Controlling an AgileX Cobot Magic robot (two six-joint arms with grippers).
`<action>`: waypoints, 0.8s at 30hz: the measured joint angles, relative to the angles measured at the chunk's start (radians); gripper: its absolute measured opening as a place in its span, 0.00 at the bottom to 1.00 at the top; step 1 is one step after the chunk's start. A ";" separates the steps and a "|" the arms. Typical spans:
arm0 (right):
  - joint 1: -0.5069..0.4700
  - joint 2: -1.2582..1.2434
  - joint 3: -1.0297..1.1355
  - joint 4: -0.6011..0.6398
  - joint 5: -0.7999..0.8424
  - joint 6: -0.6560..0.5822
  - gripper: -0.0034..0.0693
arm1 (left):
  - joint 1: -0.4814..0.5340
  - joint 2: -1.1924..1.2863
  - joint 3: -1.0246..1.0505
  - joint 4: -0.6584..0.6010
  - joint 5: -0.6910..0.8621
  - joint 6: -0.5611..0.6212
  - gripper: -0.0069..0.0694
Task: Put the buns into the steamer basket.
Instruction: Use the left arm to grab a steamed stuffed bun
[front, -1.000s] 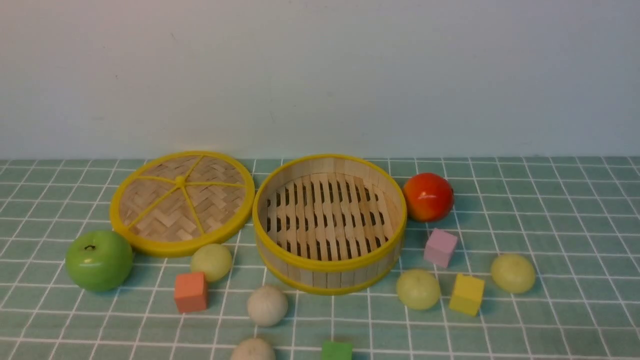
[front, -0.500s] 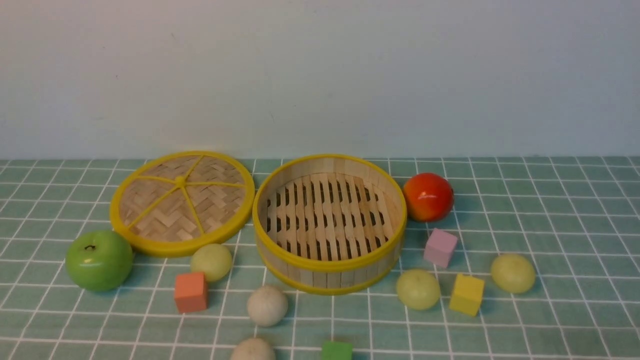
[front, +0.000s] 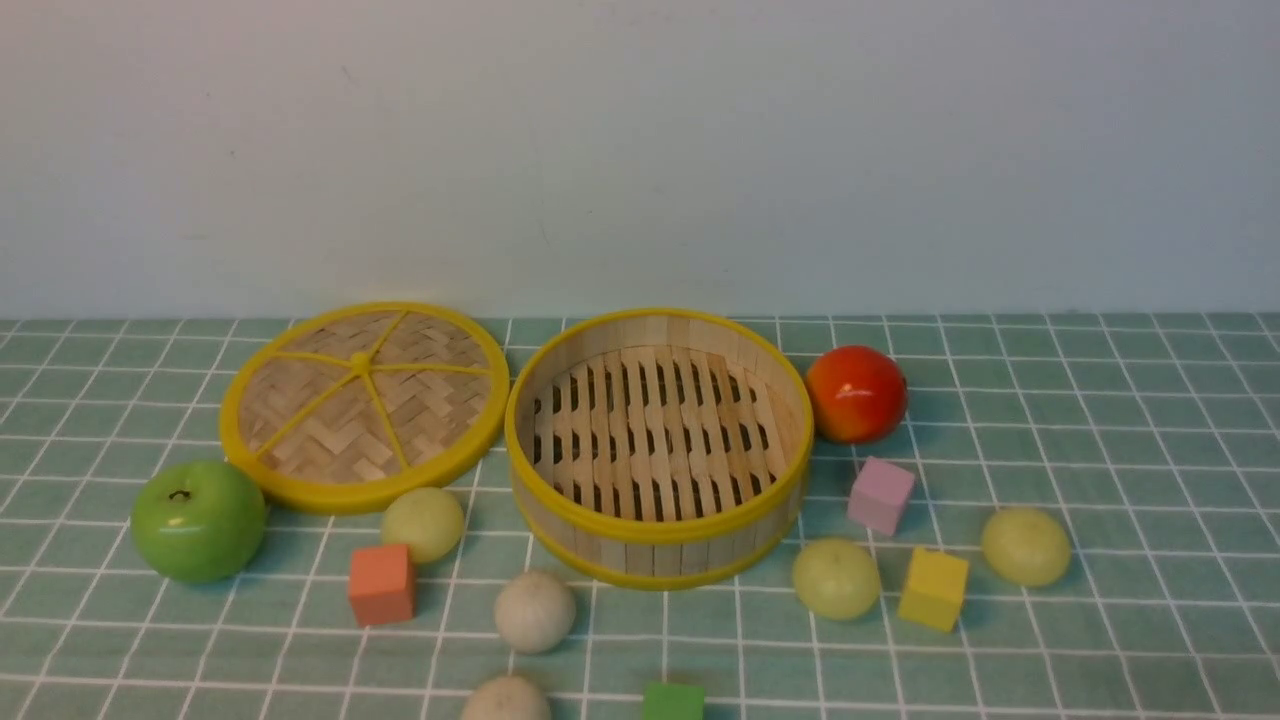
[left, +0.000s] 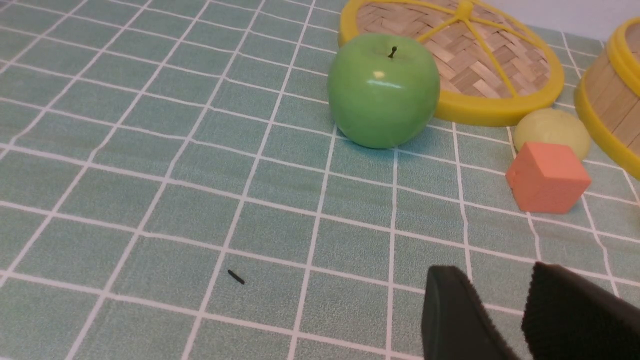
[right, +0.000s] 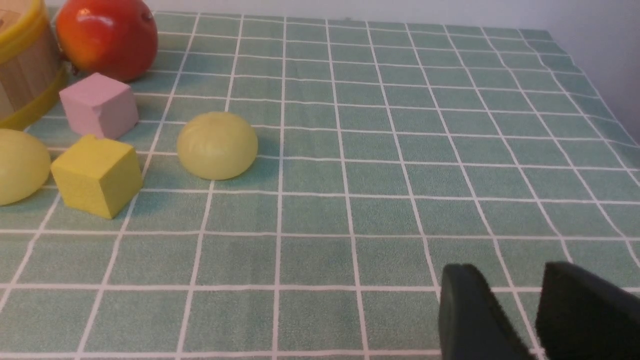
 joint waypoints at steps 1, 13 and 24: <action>0.000 0.000 0.000 0.000 0.000 0.000 0.37 | 0.000 0.000 0.000 0.000 0.000 0.000 0.40; 0.000 0.000 0.000 0.000 0.000 0.000 0.37 | 0.000 0.000 0.000 0.000 -0.010 0.000 0.40; 0.000 0.000 0.000 0.000 0.000 0.000 0.37 | 0.000 0.000 0.000 -0.185 -0.397 -0.125 0.40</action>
